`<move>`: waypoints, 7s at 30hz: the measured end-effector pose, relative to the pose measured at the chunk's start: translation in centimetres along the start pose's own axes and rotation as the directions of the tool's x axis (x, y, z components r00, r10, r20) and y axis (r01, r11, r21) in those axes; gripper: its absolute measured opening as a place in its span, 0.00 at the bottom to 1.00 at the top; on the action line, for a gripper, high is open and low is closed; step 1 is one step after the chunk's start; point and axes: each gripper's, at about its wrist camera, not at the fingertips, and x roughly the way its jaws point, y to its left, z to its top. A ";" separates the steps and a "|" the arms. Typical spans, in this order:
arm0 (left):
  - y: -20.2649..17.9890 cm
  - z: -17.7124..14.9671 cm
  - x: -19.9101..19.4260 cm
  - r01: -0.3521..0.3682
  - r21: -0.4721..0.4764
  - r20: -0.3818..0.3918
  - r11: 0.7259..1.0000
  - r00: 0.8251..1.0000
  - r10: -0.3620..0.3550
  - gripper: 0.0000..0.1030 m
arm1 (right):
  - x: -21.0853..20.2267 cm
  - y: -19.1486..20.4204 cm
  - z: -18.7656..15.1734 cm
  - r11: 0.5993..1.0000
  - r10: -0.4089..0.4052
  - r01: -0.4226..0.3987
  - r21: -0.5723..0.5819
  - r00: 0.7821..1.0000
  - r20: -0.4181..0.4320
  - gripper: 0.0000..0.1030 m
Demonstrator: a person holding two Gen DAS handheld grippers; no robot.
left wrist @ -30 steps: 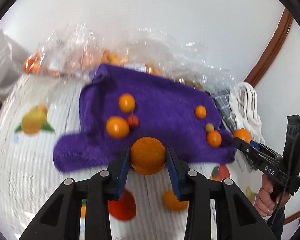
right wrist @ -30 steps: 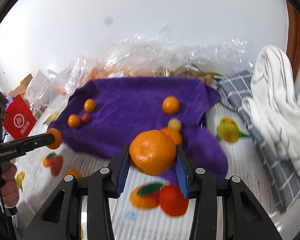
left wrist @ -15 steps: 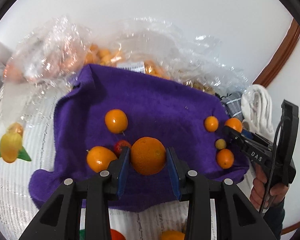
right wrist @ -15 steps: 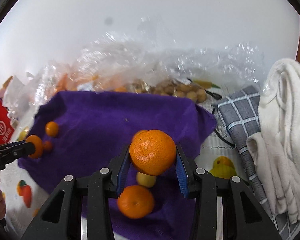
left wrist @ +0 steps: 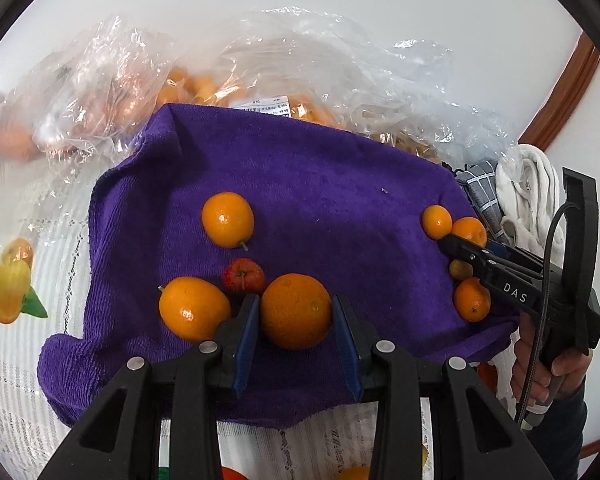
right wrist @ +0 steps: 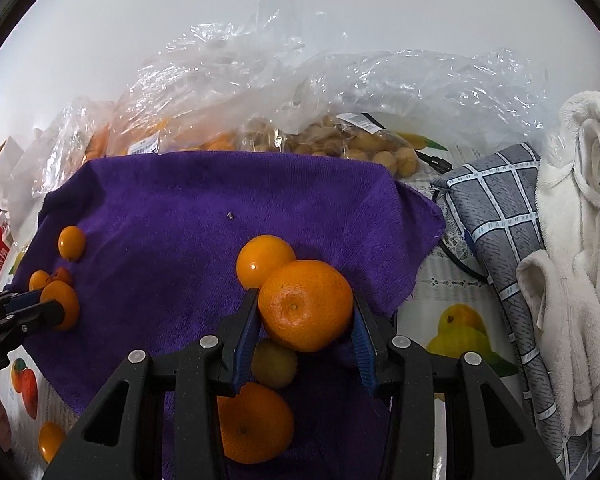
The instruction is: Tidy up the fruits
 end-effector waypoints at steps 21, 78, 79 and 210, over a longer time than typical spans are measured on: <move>1.0 -2.9 -7.4 -0.026 0.020 0.081 0.999 0.996 0.025 0.64 | -9.0 3.7 -3.9 0.999 0.003 -0.001 -0.038 0.998 0.057 0.75; 5.6 -11.1 -8.9 -0.081 -0.057 0.001 0.995 0.997 0.081 0.63 | -11.6 5.7 -11.0 0.994 0.104 -0.103 -0.033 0.994 0.029 0.28; 5.4 -11.1 -9.0 -0.069 -0.056 0.003 0.996 0.998 0.069 0.63 | -11.6 5.7 -11.1 0.994 0.105 -0.104 -0.033 0.994 0.029 0.28; -3.5 -1.7 -11.6 -0.241 0.084 0.162 0.967 0.961 0.226 0.66 | -15.5 1.3 -3.7 0.998 -0.033 0.030 0.050 0.998 0.059 0.76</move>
